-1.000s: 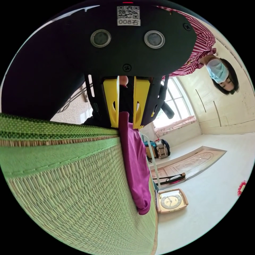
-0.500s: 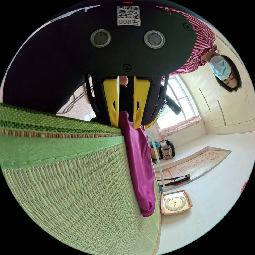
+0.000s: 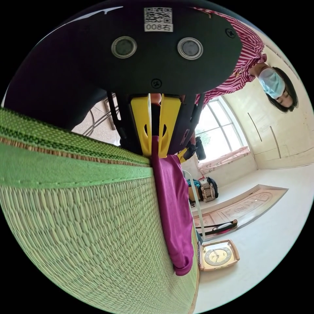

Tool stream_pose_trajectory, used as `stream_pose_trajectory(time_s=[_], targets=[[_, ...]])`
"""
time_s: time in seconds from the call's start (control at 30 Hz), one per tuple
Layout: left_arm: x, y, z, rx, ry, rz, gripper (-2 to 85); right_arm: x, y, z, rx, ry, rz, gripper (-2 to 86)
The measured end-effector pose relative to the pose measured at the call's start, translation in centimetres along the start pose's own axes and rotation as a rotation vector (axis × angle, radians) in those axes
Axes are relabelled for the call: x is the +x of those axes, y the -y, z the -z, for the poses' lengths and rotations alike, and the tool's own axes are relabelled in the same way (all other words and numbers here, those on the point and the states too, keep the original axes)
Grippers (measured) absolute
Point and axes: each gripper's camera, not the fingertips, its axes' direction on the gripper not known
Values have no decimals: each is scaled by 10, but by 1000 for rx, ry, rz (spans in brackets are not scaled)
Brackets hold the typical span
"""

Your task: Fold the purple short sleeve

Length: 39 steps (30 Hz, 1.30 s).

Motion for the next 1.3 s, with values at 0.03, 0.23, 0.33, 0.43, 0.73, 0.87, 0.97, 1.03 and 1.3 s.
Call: stream_pose_trajectory(time_s=[0.03, 0.23, 0.33, 0.43, 0.73, 0.87, 0.97, 1.03, 1.3], targets=[[-3, 2, 4, -5, -17, -3, 123, 0, 0, 0, -1, 8, 2, 31], [-17, 23, 26, -68, -67, -20, 124, 0, 0, 5, 1, 51, 14, 26], [-19, 36, 32, -102, -66, -33, 127, 2, -1, 9, 8, 75, 14, 24], [-19, 49, 37, -148, -68, -51, 131, 1, -2, 12, 7, 68, 17, 23], [-10, 62, 32, -253, -93, -101, 125, 13, -6, 24, -2, 59, 16, 22], [-13, 63, 33, -255, -113, -77, 128, 22, -6, 24, -3, 70, 13, 21], [-16, 61, 35, -254, -120, -67, 128, 28, -6, 23, -7, 73, 19, 21], [-20, 60, 31, -264, -160, -45, 128, 34, -6, 22, -8, 74, 18, 21], [-10, 44, 26, -260, -251, -85, 61, 62, -11, 16, -8, 84, 14, 21]])
